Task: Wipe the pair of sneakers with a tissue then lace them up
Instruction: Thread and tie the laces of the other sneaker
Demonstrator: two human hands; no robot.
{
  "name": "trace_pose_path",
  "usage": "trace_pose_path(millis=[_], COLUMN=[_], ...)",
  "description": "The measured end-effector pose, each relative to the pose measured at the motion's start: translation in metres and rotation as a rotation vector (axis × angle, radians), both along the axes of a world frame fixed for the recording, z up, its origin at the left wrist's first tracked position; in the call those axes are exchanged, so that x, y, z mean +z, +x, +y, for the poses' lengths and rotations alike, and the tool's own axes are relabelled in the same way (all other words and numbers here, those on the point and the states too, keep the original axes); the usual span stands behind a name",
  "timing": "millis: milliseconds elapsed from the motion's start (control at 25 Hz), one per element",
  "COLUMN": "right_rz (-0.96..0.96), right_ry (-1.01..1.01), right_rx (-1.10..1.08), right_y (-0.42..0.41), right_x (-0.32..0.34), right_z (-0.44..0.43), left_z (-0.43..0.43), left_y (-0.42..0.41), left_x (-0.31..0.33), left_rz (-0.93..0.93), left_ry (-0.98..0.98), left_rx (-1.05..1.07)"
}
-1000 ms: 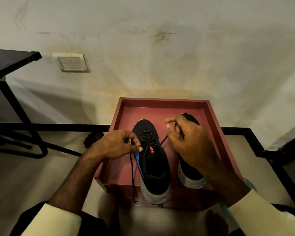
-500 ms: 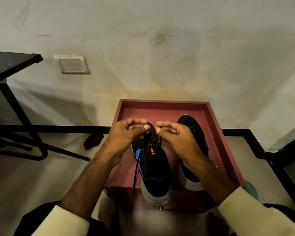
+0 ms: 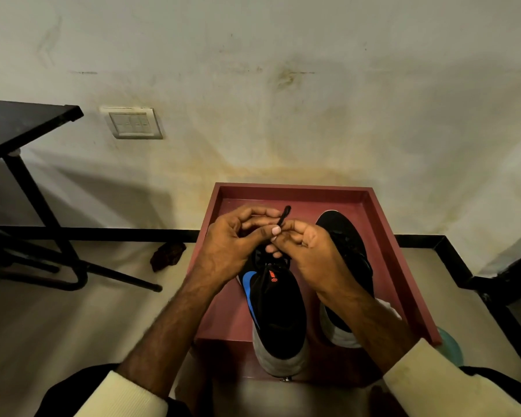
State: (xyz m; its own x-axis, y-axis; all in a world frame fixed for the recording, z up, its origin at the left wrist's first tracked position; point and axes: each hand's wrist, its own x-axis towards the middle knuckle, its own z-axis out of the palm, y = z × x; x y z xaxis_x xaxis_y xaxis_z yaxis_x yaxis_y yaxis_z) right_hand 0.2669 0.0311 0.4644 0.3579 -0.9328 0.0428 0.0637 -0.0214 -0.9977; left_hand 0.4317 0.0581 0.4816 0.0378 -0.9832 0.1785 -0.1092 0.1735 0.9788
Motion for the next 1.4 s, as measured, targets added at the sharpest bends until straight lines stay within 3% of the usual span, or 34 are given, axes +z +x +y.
trace_pose_path(millis=[160, 280, 600, 680, 760, 840, 1120, 1200, 1320, 1400], right_rz=[-0.010, -0.018, 0.458, 0.493, 0.407, 0.377, 0.672, 0.571, 0.180, 0.088], right_ry=[-0.029, -0.050, -0.469, -0.388, -0.223, -0.190, -0.709, -0.606, -0.087, 0.096], right_rx=[-0.043, -0.103, -0.072, -0.021, 0.107, 0.182, -0.021, -0.089, -0.033, -0.054], right_y=[-0.006, -0.010, -0.018, -0.018, -0.019, -0.021, -0.042, -0.049, -0.053, -0.055], right_x=[-0.002, -0.003, -0.002, -0.001, 0.003, 0.005, 0.003, 0.006, 0.006, 0.003], right_z=[-0.003, -0.004, 0.002, 0.002, 0.004, 0.007, -0.002, -0.004, -0.008, -0.011], left_z=[0.000, -0.001, 0.001, 0.000, -0.001, -0.003, 0.004, 0.010, 0.015, 0.016], left_y=[0.003, 0.009, 0.013, 0.013, 0.012, 0.012, 0.015, 0.018, 0.025, 0.031], left_x=[0.000, -0.002, 0.011, 0.010, 0.008, 0.007, 0.013, 0.017, 0.021, 0.018], left_rz=[-0.074, -0.161, -0.344, -0.408, -0.459, -0.491, -0.419, -0.348, -0.363, -0.450], left_ry=[0.108, 0.208, 0.164, 0.161, 0.167, 0.178, 0.260, 0.320, 0.371, 0.407], left_rx=[0.063, -0.004, 0.037, 0.069, 0.113, 0.137, 0.023, -0.028, -0.026, 0.011])
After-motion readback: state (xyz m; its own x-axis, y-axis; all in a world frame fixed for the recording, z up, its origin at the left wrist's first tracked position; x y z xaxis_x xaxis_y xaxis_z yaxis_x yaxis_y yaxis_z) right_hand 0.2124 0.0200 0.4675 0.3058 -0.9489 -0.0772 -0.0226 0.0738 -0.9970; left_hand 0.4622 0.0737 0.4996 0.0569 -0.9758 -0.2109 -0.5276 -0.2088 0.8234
